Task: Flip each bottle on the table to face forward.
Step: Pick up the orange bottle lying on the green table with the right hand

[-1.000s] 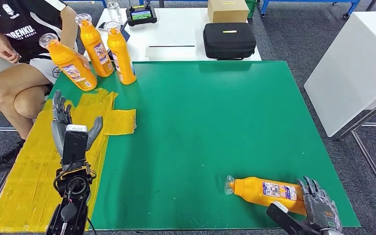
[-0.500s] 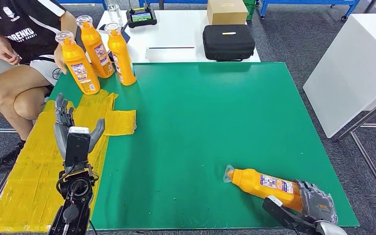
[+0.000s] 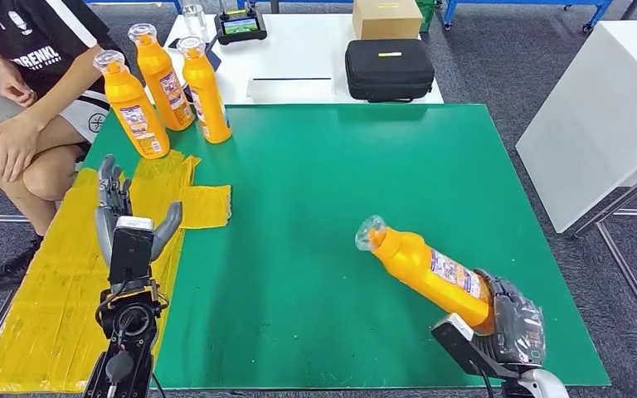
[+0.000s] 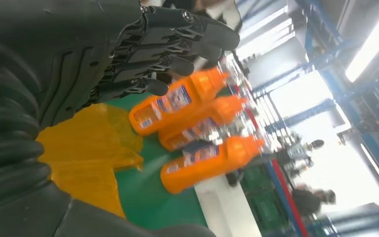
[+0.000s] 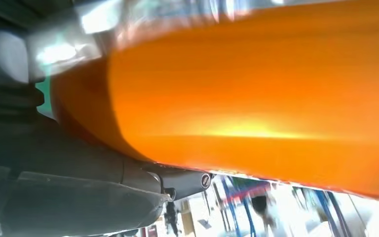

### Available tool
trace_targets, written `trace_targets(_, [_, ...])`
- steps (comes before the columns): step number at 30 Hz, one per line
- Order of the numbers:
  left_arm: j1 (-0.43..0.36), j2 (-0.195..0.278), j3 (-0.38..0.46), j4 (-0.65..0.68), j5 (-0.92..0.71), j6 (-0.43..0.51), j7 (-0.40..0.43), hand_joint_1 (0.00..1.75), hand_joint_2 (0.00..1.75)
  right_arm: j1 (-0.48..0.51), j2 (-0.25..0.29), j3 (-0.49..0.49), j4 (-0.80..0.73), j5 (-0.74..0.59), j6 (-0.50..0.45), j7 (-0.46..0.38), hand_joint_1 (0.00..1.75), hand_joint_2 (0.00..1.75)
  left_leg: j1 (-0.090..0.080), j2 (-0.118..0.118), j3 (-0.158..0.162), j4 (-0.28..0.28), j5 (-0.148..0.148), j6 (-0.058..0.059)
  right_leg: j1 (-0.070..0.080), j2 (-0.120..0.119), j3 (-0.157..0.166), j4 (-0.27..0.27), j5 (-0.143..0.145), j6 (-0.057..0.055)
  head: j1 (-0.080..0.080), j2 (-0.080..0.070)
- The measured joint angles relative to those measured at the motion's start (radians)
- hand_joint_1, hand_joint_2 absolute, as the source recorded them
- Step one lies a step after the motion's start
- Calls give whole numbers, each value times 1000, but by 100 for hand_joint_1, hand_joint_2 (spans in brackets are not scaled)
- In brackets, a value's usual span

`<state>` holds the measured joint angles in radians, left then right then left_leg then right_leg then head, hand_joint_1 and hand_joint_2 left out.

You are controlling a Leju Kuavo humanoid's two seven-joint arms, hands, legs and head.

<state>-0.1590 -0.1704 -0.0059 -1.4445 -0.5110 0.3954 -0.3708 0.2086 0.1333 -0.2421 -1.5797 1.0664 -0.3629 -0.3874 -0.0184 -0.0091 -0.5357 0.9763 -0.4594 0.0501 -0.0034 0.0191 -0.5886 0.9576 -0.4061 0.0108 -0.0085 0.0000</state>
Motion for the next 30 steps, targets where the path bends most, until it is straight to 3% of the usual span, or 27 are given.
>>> trace_targets(5, [0, 2, -91, -3, 255, -357, 6, 0, 175, -60, 29, 74, -5, -212, -154, -71, 175, 175, -1, 1, -1, 0, 0, 0, -1, 0, -1, 0, 0, 0, 0, 0])
trace_targets(13, [-16, 14, -206, 2, 378, -553, 11, 0, 175, -138, 39, 197, 5, -408, -198, -112, 175, 175, -1, -1, -2, 0, 1, 1, -1, -1, -2, 0, 0, 0, 0, 0])
trace_targets(20, [-38, 19, -294, 20, 445, -636, 19, 0, 175, -222, 44, 308, 73, -485, -183, -139, 175, 175, -1, 0, -2, 0, 1, 1, -1, -1, -2, 0, 0, 0, 0, 0])
trace_targets(30, [-42, 28, -359, 28, 473, -635, 26, 0, 175, -340, 45, 480, 218, -531, -158, -154, 175, 175, -1, 0, -3, 0, 1, 0, -1, -1, -2, 1, 0, 0, 0, 0])
